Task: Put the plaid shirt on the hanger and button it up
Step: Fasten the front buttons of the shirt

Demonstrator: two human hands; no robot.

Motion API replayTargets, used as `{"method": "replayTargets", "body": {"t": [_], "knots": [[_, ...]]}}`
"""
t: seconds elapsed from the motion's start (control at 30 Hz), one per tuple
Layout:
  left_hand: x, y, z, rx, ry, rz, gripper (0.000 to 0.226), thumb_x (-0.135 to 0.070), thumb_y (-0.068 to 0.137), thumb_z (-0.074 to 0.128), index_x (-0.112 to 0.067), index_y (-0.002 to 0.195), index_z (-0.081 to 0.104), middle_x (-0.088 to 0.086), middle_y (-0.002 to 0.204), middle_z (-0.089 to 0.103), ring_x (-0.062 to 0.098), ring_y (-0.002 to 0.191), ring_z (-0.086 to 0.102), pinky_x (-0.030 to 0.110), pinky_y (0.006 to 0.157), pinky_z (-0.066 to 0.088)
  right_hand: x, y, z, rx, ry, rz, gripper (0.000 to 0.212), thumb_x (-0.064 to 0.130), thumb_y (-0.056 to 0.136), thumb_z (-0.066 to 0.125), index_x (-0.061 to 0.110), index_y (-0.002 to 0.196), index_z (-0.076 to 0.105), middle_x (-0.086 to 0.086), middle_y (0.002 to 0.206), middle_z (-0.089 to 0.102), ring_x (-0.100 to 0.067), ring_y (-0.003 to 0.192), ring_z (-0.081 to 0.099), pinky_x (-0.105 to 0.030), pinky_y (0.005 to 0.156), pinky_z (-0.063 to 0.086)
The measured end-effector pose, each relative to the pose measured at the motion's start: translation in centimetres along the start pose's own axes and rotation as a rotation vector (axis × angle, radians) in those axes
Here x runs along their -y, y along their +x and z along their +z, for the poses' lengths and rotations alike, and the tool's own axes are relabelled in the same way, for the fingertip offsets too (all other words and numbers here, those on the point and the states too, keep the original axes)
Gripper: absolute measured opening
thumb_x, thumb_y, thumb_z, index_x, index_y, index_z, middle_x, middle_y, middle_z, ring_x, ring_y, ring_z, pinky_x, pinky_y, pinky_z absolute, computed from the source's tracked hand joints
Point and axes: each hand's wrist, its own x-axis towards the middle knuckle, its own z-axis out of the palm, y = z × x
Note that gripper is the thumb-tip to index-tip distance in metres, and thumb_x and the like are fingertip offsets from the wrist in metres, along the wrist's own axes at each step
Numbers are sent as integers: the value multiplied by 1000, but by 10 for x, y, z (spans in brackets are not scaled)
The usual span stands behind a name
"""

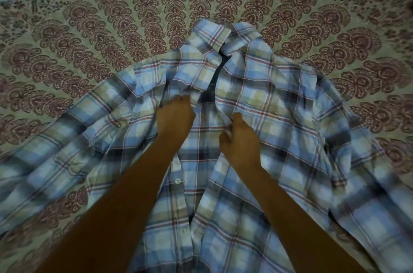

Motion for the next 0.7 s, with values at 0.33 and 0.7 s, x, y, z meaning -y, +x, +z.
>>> {"method": "replayTargets", "body": {"t": [0.33, 0.7], "knots": [[2, -33, -33, 145, -296, -27, 43, -15, 93, 46, -20, 135, 46, 13, 135, 52, 32, 121, 51, 39, 100, 43, 15, -54, 5, 378, -114, -133, 65, 19, 91, 52, 10, 146, 18, -11, 146, 33, -29, 120, 47, -34, 94, 44], [31, -229, 26, 261, -550, -158, 30, -28, 79, 69, -14, 104, 59, 12, 104, 60, 30, 93, 60, 35, 73, 48, -38, -241, 36, 229, -350, -320, 66, 43, 51, 83, 15, 105, 57, -2, 83, 60, -19, 67, 62, -27, 54, 49]]}}
